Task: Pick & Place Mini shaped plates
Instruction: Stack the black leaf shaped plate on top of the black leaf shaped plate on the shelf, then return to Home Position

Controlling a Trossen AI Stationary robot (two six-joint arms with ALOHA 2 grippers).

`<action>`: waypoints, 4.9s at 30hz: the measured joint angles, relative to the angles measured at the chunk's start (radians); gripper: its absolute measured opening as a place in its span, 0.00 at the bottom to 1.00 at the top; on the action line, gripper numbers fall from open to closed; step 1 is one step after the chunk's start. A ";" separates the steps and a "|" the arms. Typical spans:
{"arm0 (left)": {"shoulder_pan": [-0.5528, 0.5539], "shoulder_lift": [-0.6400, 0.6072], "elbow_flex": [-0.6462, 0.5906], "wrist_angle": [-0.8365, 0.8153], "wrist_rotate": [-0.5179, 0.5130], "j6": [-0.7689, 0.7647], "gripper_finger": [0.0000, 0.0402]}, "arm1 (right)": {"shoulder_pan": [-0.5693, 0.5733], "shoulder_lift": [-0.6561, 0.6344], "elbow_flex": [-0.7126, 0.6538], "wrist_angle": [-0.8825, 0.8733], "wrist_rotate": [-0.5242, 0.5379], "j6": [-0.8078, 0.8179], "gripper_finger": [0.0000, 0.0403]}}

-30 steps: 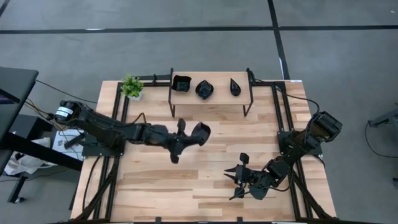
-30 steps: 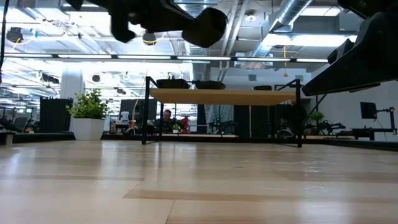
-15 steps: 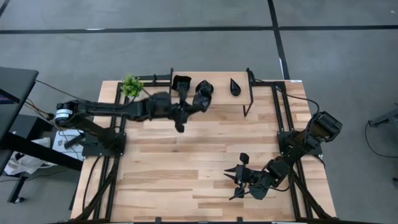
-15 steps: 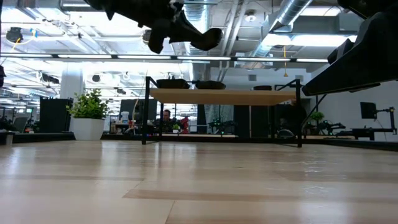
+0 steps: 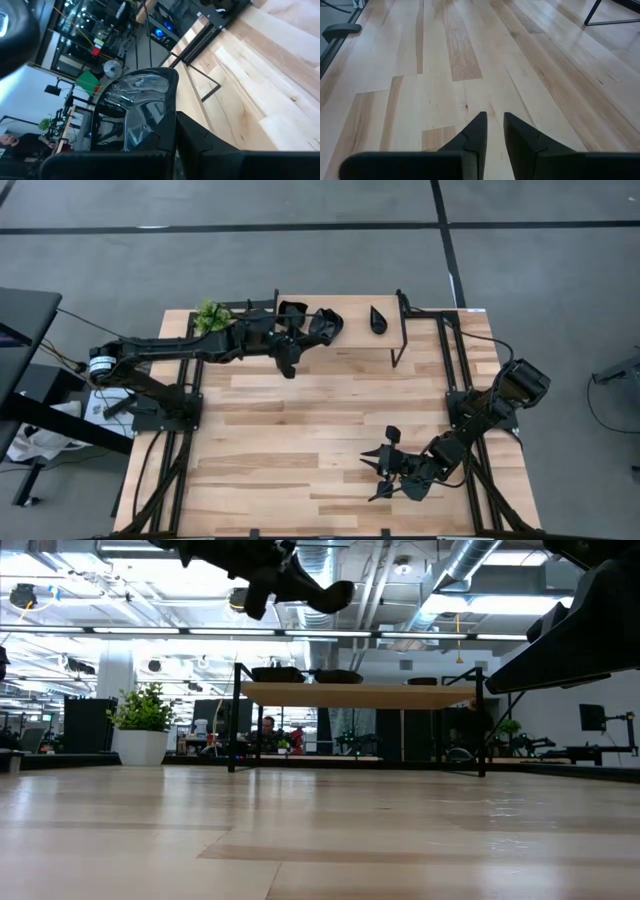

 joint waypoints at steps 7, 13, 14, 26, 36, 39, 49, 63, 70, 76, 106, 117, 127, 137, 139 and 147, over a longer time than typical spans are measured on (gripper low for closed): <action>-0.018 0.000 0.061 -0.109 -0.029 0.000 0.02 | 0.000 0.000 0.000 0.000 0.002 0.000 0.15; -0.014 0.066 0.083 -0.120 -0.035 0.000 0.02 | -0.001 0.000 0.000 -0.010 0.002 0.000 0.15; -0.014 0.085 0.088 -0.125 -0.035 0.000 0.02 | -0.001 0.000 0.000 -0.013 0.002 0.000 0.15; -0.013 0.180 0.100 -0.128 -0.079 0.049 0.03 | -0.001 0.000 0.000 -0.011 0.000 0.000 0.15; -0.013 0.162 0.100 -0.128 -0.080 0.017 0.05 | 0.000 0.000 0.000 -0.011 -0.001 0.000 0.15; -0.013 0.162 0.100 -0.128 -0.080 0.016 0.05 | 0.000 0.000 0.000 -0.011 0.000 0.000 0.15; -0.008 0.162 0.100 -0.129 -0.079 -0.008 0.04 | -0.057 0.000 0.000 -0.010 0.002 -0.042 0.15; -0.008 0.162 0.100 -0.134 -0.079 -0.009 0.04 | -0.074 0.000 0.000 -0.011 -0.001 -0.043 0.15; -0.008 0.163 0.100 -0.135 -0.079 -0.009 0.04 | -0.074 0.000 0.000 -0.011 -0.001 -0.043 0.15; -0.008 0.163 0.100 -0.136 -0.071 -0.044 0.04 | -0.074 0.000 0.000 -0.011 -0.001 -0.046 0.15; 0.007 0.164 0.057 -0.141 -0.080 -0.053 0.04 | -0.092 0.000 0.000 -0.015 0.002 -0.053 0.15; 0.007 0.164 0.057 -0.134 -0.080 -0.053 0.04 | -0.092 0.000 0.000 -0.012 0.002 -0.053 0.15; 0.015 0.163 0.057 -0.102 -0.148 -0.020 0.10 | -0.094 0.000 0.000 -0.012 0.002 -0.053 0.15; 0.039 0.162 0.085 -0.072 -0.177 0.000 0.21 | -0.098 0.000 0.000 -0.011 0.002 -0.052 0.15; 0.042 0.162 0.087 -0.067 -0.178 0.000 0.21 | -0.099 0.000 0.000 -0.011 0.002 -0.051 0.15; 0.027 0.162 0.087 -0.066 -0.177 -0.079 0.21 | -0.099 0.000 0.000 -0.011 0.000 -0.051 0.15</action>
